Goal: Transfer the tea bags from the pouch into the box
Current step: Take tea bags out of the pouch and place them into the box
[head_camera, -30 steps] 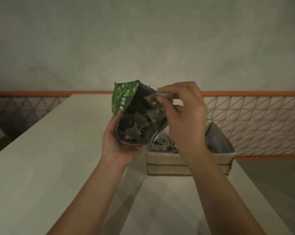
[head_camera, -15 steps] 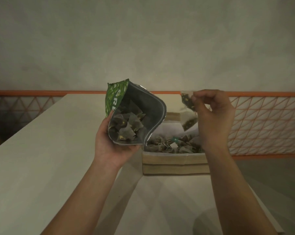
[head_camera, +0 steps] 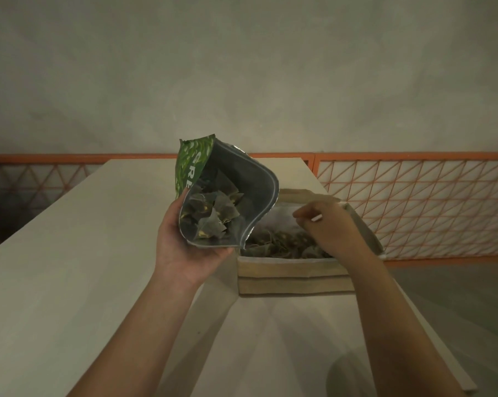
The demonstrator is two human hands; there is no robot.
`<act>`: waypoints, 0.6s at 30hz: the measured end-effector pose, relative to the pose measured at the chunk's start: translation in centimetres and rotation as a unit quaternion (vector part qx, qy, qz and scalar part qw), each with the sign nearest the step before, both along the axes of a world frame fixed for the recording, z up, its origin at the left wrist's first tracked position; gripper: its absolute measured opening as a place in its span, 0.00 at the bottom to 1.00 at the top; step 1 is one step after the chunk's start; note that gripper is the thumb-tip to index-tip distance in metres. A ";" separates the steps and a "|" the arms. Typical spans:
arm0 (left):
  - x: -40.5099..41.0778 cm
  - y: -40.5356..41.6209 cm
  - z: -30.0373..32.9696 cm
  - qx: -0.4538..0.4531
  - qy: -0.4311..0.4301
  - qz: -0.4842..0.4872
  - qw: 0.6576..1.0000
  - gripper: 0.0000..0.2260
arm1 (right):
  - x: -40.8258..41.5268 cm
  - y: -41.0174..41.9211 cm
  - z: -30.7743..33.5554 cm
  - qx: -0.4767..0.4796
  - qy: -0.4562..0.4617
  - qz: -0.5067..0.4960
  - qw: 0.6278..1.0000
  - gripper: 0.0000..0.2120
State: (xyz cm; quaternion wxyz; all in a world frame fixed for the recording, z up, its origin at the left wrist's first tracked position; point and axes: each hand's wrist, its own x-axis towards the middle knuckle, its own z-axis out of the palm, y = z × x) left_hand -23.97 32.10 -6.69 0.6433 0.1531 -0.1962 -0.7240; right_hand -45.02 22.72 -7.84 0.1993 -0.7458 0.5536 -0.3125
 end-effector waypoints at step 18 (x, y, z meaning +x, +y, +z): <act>0.4 0.0 -0.6 0.024 -0.035 0.042 0.998 0.19 | 7.6 8.4 3.5 -0.324 0.020 0.105 0.940 0.10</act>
